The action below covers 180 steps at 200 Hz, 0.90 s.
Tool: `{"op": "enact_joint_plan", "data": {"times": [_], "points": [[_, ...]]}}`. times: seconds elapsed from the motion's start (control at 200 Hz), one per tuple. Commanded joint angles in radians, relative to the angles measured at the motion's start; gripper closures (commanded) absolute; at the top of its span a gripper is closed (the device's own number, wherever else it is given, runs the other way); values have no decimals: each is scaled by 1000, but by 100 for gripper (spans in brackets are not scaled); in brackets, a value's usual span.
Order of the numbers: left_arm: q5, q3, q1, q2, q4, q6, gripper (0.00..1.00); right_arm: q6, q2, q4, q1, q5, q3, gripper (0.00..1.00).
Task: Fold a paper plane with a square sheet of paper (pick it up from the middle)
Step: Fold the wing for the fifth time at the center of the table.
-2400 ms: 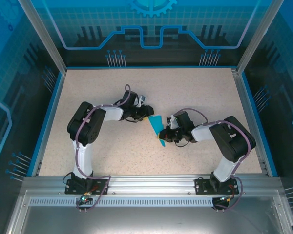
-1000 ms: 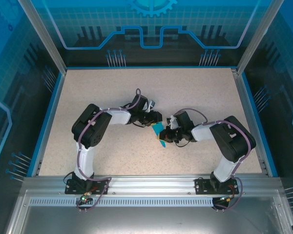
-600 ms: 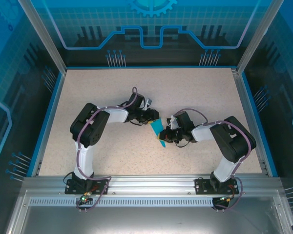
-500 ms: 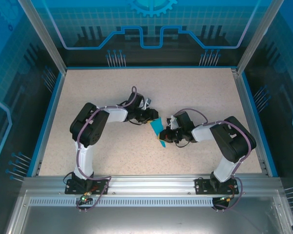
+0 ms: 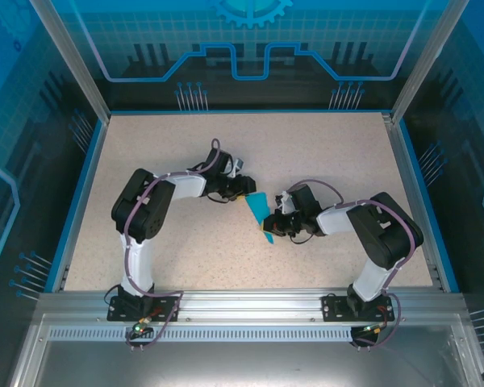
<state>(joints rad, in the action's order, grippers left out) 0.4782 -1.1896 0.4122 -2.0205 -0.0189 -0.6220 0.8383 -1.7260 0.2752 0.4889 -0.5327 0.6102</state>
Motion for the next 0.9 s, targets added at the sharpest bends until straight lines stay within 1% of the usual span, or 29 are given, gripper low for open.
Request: {"op": "enact_joint_plan", "data": {"times": [0.0, 0.09, 0.22, 0.31, 0.385, 0.5, 0.69, 0.805, 0.895], "points": [[-32, -18, -13, 108, 63, 33, 55, 14, -40, -118, 2, 28, -29, 97], [-38, 3, -3, 154, 67, 33, 54, 19, -40, -117, 2, 34, -26, 97], [-32, 32, 41, 187, 59, 29, 54, 28, -42, -108, 2, 37, -22, 96], [-3, 44, 88, 164, 26, 7, 55, 42, -38, -85, 2, 40, -31, 96], [-2, 37, 124, 130, 17, -4, 55, 49, -37, -67, 3, 37, -32, 96], [4, 32, 157, 72, -19, -46, 57, 58, -29, -45, 3, 36, -38, 96], [-5, 53, 160, 19, -42, -68, 58, 63, 0, -32, 4, 37, -49, 95], [-70, 58, 157, -2, -2, -45, 59, 51, 31, -21, 5, 2, -44, 94], [-78, 58, 154, -29, 5, -43, 61, 39, 81, -50, 11, 8, -43, 93]]}}
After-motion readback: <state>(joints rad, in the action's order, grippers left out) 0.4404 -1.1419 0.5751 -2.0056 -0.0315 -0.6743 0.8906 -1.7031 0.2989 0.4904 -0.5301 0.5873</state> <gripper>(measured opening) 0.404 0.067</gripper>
